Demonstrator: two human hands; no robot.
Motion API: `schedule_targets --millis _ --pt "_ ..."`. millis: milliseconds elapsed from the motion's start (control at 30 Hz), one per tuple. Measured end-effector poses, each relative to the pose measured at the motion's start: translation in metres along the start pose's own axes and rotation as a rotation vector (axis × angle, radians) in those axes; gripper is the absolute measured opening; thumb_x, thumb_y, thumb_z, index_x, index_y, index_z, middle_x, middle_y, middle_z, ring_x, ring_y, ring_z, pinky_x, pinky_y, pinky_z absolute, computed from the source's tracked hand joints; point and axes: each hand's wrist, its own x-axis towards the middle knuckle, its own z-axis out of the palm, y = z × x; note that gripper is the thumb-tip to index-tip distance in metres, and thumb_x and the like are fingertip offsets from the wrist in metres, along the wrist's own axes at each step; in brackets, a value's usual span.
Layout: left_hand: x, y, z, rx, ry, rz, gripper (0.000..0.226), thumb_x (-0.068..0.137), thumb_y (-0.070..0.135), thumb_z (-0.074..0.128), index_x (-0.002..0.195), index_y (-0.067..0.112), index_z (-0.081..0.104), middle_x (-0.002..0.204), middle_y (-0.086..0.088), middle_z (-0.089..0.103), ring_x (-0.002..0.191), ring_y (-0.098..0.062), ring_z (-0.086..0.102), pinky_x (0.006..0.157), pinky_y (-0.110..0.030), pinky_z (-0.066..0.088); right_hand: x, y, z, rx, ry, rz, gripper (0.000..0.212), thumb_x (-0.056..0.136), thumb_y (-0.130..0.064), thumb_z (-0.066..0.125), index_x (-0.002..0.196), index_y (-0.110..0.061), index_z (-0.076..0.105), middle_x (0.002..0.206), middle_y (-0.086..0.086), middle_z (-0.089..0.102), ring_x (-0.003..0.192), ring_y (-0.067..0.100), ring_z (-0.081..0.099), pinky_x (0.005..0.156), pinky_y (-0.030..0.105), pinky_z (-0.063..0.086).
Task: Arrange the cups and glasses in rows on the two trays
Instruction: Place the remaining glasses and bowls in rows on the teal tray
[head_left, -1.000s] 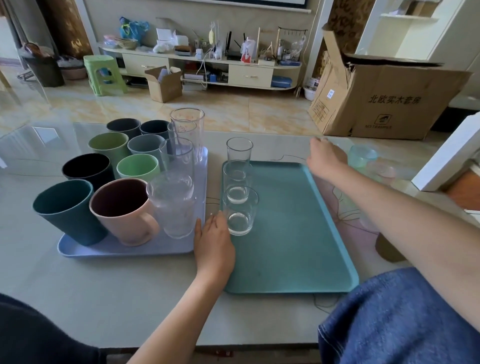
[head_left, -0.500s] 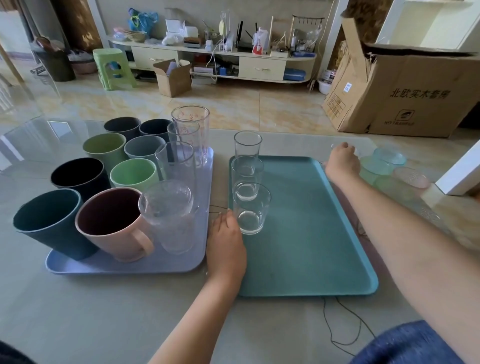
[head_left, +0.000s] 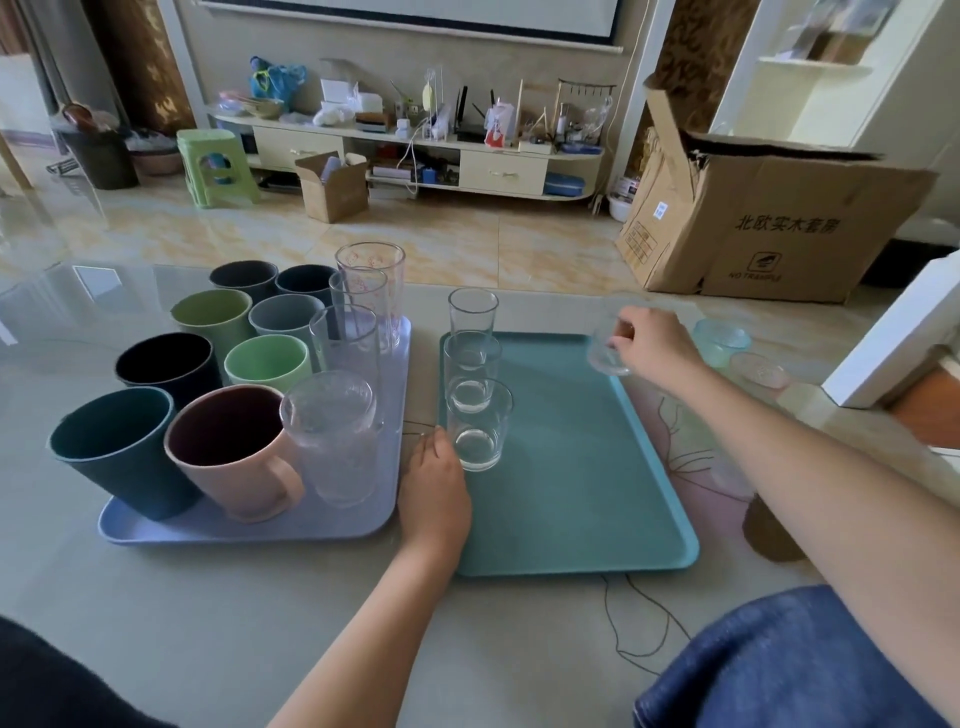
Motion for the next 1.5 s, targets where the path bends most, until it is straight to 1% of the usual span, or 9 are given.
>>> schedule_targets --millis 133,233,367,667,867,1033,1200,1367,1500 --pt "-0.012 0.002 -0.007 -0.043 -0.06 -0.03 0.066 0.083 -0.011 0.034 0.146 0.001 0.018 0.152 -0.015 0.028 0.141 -0.025 0.026 0.113 -0.028 0.021 -0.062 -0.022 -0.023 0.017 -0.209 -0.154 0.016 0.085 -0.02 0.065 0.073 -0.016 0.056 0.076 0.003 0.061 0.076 0.022 0.058 0.066 0.028 0.041" --pt "-0.039 0.0 -0.013 -0.136 -0.045 -0.092 0.065 0.081 -0.01 0.034 0.144 0.005 0.025 0.147 -0.013 0.035 0.134 -0.028 0.034 0.109 -0.032 0.027 -0.104 -0.038 -0.037 -0.02 -0.399 -0.23 0.018 0.081 -0.023 0.07 0.066 -0.021 0.06 0.063 -0.008 0.057 0.066 0.013 0.055 0.064 0.025 0.043" --pt "-0.073 -0.009 -0.019 -0.169 -0.035 -0.013 0.062 0.083 -0.005 0.035 0.143 0.009 0.029 0.147 -0.011 0.037 0.133 -0.028 0.035 0.109 -0.034 0.029 -0.146 -0.053 -0.041 -0.017 -0.533 -0.308 0.012 0.078 -0.027 0.074 0.068 -0.024 0.068 0.076 -0.001 0.071 0.078 0.013 0.064 0.069 0.025 0.049" --pt "-0.077 -0.017 -0.022 -0.068 -0.1 0.065 0.059 0.091 0.003 0.033 0.147 0.005 0.015 0.156 -0.011 0.02 0.144 -0.022 0.018 0.116 -0.029 0.015 -0.164 -0.085 -0.011 0.074 -0.542 -0.413 0.006 0.08 -0.013 0.068 0.079 -0.012 0.073 0.09 0.0 0.076 0.09 0.015 0.069 0.083 0.035 0.055" --pt "-0.076 -0.018 -0.019 -0.07 -0.089 0.074 0.053 0.09 0.003 0.034 0.142 0.004 0.03 0.149 -0.014 0.034 0.138 -0.027 0.03 0.113 -0.034 0.025 -0.159 -0.094 0.0 0.109 -0.624 -0.42 0.017 0.079 0.003 0.06 0.083 -0.005 0.074 0.09 0.0 0.076 0.087 0.008 0.07 0.085 0.03 0.055" --pt "-0.074 -0.018 -0.019 -0.09 -0.095 0.057 0.051 0.086 0.001 0.035 0.137 0.004 0.037 0.142 -0.015 0.043 0.131 -0.031 0.039 0.107 -0.039 0.033 -0.159 -0.094 -0.001 0.106 -0.625 -0.44 0.013 0.079 -0.017 0.073 0.092 -0.014 0.074 0.092 -0.004 0.072 0.081 0.012 0.064 0.078 0.029 0.054" --pt "-0.074 -0.019 -0.019 -0.09 -0.075 0.091 0.051 0.089 0.003 0.035 0.14 0.008 0.036 0.146 -0.012 0.04 0.136 -0.027 0.034 0.111 -0.036 0.029 -0.152 -0.087 -0.026 0.289 -0.508 -0.368 0.022 0.078 -0.03 0.075 0.099 -0.024 0.073 0.078 -0.021 0.061 0.064 0.004 0.055 0.056 0.005 0.04" --pt "-0.074 -0.02 -0.018 -0.026 -0.087 0.112 0.057 0.092 0.002 0.03 0.148 0.009 0.02 0.156 -0.009 0.023 0.145 -0.021 0.017 0.117 -0.028 0.014 -0.151 -0.07 -0.029 0.279 -0.517 -0.291 0.015 0.081 -0.025 0.073 0.095 -0.022 0.074 0.09 -0.006 0.072 0.071 0.013 0.067 0.058 0.008 0.044" --pt "-0.074 -0.02 -0.018 -0.034 -0.085 0.103 0.055 0.092 0.003 0.031 0.146 0.012 0.028 0.154 -0.01 0.027 0.144 -0.02 0.018 0.116 -0.029 0.014 -0.154 -0.07 -0.019 0.266 -0.534 -0.293 0.013 0.082 -0.024 0.072 0.093 -0.019 0.076 0.09 0.002 0.073 0.08 0.011 0.065 0.067 0.008 0.045"
